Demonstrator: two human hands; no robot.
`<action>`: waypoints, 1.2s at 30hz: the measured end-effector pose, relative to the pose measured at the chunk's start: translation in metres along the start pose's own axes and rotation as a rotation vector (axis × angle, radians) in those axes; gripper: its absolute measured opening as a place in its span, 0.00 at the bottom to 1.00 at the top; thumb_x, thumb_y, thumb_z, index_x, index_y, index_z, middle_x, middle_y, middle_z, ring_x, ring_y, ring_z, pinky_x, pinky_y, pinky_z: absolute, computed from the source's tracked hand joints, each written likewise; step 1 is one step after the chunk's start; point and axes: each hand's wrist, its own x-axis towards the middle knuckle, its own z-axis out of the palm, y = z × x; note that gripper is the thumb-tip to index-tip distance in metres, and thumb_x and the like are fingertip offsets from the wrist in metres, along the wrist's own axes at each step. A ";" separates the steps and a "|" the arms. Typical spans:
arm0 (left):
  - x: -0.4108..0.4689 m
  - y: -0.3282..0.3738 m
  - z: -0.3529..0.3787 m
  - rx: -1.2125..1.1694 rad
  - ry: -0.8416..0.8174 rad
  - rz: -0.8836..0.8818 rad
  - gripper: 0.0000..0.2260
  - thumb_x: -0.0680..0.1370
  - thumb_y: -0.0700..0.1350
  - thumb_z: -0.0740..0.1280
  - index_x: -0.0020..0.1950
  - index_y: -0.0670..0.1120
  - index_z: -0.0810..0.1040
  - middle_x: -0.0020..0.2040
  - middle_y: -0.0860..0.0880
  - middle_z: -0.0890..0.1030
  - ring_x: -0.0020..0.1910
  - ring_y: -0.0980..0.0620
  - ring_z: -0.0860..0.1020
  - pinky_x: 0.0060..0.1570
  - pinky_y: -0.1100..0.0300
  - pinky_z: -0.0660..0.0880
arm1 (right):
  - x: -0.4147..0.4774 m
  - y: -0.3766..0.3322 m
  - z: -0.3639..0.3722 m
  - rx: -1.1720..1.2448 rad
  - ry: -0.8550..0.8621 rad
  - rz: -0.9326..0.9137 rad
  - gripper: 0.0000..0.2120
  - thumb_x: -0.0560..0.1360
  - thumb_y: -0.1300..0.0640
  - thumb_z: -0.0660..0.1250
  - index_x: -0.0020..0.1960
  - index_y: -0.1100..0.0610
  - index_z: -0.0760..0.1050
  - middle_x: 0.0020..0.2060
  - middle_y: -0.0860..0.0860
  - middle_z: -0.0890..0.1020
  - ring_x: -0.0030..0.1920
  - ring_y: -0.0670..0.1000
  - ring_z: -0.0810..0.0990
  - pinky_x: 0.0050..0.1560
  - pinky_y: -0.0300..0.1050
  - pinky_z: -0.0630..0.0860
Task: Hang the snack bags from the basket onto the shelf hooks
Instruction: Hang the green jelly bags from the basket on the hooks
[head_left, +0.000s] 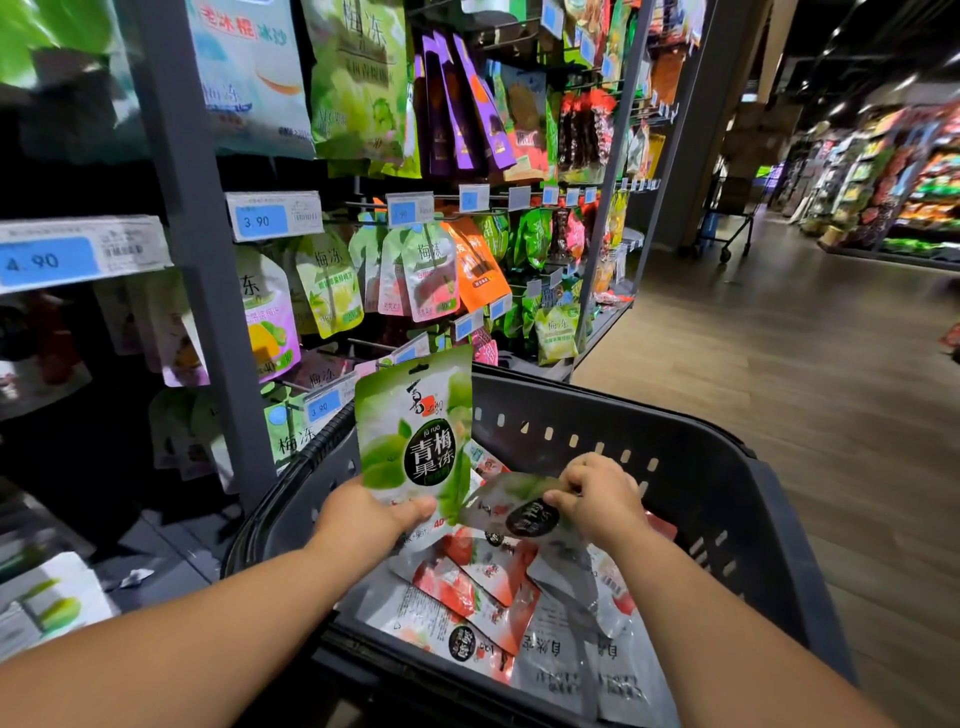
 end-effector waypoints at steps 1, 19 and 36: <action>0.000 0.001 0.000 -0.005 0.026 0.007 0.18 0.69 0.51 0.79 0.51 0.41 0.83 0.44 0.46 0.85 0.46 0.47 0.81 0.45 0.60 0.73 | 0.001 0.000 -0.002 0.067 -0.015 0.032 0.14 0.76 0.45 0.69 0.36 0.48 0.70 0.43 0.45 0.76 0.50 0.49 0.75 0.51 0.45 0.69; 0.006 0.028 0.000 -0.324 -0.033 0.068 0.06 0.71 0.42 0.78 0.46 0.44 0.85 0.41 0.51 0.86 0.43 0.54 0.84 0.48 0.61 0.79 | 0.021 -0.046 -0.037 1.019 0.110 0.053 0.05 0.74 0.49 0.69 0.44 0.51 0.79 0.45 0.59 0.84 0.49 0.65 0.82 0.53 0.64 0.78; -0.014 0.064 -0.042 -0.587 -0.102 0.255 0.22 0.63 0.51 0.81 0.54 0.44 0.84 0.52 0.48 0.86 0.55 0.49 0.83 0.64 0.47 0.75 | -0.007 -0.123 -0.055 1.103 0.196 -0.103 0.22 0.69 0.36 0.67 0.46 0.56 0.75 0.43 0.62 0.82 0.45 0.67 0.81 0.49 0.65 0.80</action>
